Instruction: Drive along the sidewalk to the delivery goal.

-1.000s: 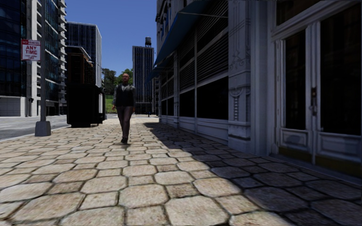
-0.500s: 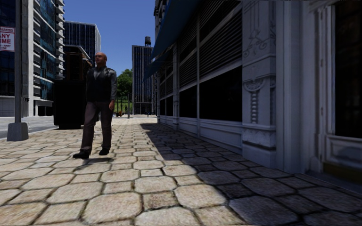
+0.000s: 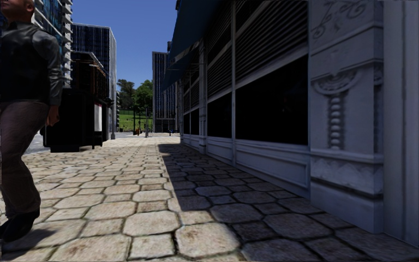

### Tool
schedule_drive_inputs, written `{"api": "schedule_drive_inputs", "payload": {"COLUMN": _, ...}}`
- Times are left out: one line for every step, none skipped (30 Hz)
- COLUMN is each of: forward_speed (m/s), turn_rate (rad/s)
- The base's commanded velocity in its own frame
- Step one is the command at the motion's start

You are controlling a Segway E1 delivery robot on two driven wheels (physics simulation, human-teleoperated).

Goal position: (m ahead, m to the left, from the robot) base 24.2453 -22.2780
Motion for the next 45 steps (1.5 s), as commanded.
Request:
{"api": "schedule_drive_inputs", "payload": {"forward_speed": 1.90, "turn_rate": 0.23}}
{"api": "schedule_drive_inputs", "payload": {"forward_speed": 1.90, "turn_rate": 0.38}}
{"api": "schedule_drive_inputs", "payload": {"forward_speed": 1.90, "turn_rate": 0.49}}
{"api": "schedule_drive_inputs", "payload": {"forward_speed": 1.90, "turn_rate": 0.56}}
{"api": "schedule_drive_inputs", "payload": {"forward_speed": 1.90, "turn_rate": 0.59}}
{"api": "schedule_drive_inputs", "payload": {"forward_speed": 1.90, "turn_rate": 0.60}}
{"api": "schedule_drive_inputs", "payload": {"forward_speed": 1.90, "turn_rate": 0.60}}
{"api": "schedule_drive_inputs", "payload": {"forward_speed": 1.90, "turn_rate": 0.60}}
{"api": "schedule_drive_inputs", "payload": {"forward_speed": 1.90, "turn_rate": 0.60}}
{"api": "schedule_drive_inputs", "payload": {"forward_speed": 1.90, "turn_rate": 0.60}}
{"api": "schedule_drive_inputs", "payload": {"forward_speed": 1.90, "turn_rate": 0.60}}
{"api": "schedule_drive_inputs", "payload": {"forward_speed": 1.90, "turn_rate": 0.60}}
{"api": "schedule_drive_inputs", "payload": {"forward_speed": 1.90, "turn_rate": 0.56}}
{"api": "schedule_drive_inputs", "payload": {"forward_speed": 1.90, "turn_rate": 0.53}}
{"api": "schedule_drive_inputs", "payload": {"forward_speed": 1.90, "turn_rate": 0.53}}
{"api": "schedule_drive_inputs", "payload": {"forward_speed": 1.90, "turn_rate": 0.45}}
{"api": "schedule_drive_inputs", "payload": {"forward_speed": 1.90, "turn_rate": 0.28}}
{"api": "schedule_drive_inputs", "payload": {"forward_speed": 1.90, "turn_rate": 0.19}}
{"api": "schedule_drive_inputs", "payload": {"forward_speed": 1.90, "turn_rate": 0.13}}
{"api": "schedule_drive_inputs", "payload": {"forward_speed": 1.90, "turn_rate": 0.13}}
{"api": "schedule_drive_inputs", "payload": {"forward_speed": 1.90, "turn_rate": 0.08}}
{"api": "schedule_drive_inputs", "payload": {"forward_speed": 1.90, "turn_rate": 0.06}}
{"api": "schedule_drive_inputs", "payload": {"forward_speed": 1.90, "turn_rate": 0.05}}
{"api": "schedule_drive_inputs", "payload": {"forward_speed": 1.90, "turn_rate": 0.05}}
{"api": "schedule_drive_inputs", "payload": {"forward_speed": 1.90, "turn_rate": 0.05}}
{"api": "schedule_drive_inputs", "payload": {"forward_speed": 1.90, "turn_rate": 0.05}}
{"api": "schedule_drive_inputs", "payload": {"forward_speed": 1.90, "turn_rate": 0.05}}
{"api": "schedule_drive_inputs", "payload": {"forward_speed": 1.90, "turn_rate": 0.05}}
{"api": "schedule_drive_inputs", "payload": {"forward_speed": 1.90, "turn_rate": 0.05}}
{"api": "schedule_drive_inputs", "payload": {"forward_speed": 1.90, "turn_rate": 0.05}}
{"api": "schedule_drive_inputs", "payload": {"forward_speed": 1.90, "turn_rate": 0.05}}
{"api": "schedule_drive_inputs", "payload": {"forward_speed": 1.90, "turn_rate": 0.05}}
{"api": "schedule_drive_inputs", "payload": {"forward_speed": 1.90, "turn_rate": 0.05}}
{"api": "schedule_drive_inputs", "payload": {"forward_speed": 1.90, "turn_rate": 0.05}}
{"api": "schedule_drive_inputs", "payload": {"forward_speed": 1.90, "turn_rate": 0.05}}
{"api": "schedule_drive_inputs", "payload": {"forward_speed": 1.90, "turn_rate": 0.66}}
{"api": "schedule_drive_inputs", "payload": {"forward_speed": 1.90, "turn_rate": 0.65}}
{"api": "schedule_drive_inputs", "payload": {"forward_speed": 1.90, "turn_rate": 0.65}}
{"api": "schedule_drive_inputs", "payload": {"forward_speed": 1.90, "turn_rate": 0.23}}
{"api": "schedule_drive_inputs", "payload": {"forward_speed": 1.90, "turn_rate": 0.06}}
{"api": "schedule_drive_inputs", "payload": {"forward_speed": 1.90, "turn_rate": 0.00}}
{"api": "schedule_drive_inputs", "payload": {"forward_speed": 1.90, "turn_rate": 0.00}}
{"api": "schedule_drive_inputs", "payload": {"forward_speed": 1.90, "turn_rate": 0.00}}
{"api": "schedule_drive_inputs", "payload": {"forward_speed": 1.90, "turn_rate": 0.00}}
{"api": "schedule_drive_inputs", "payload": {"forward_speed": 1.90, "turn_rate": 0.00}}
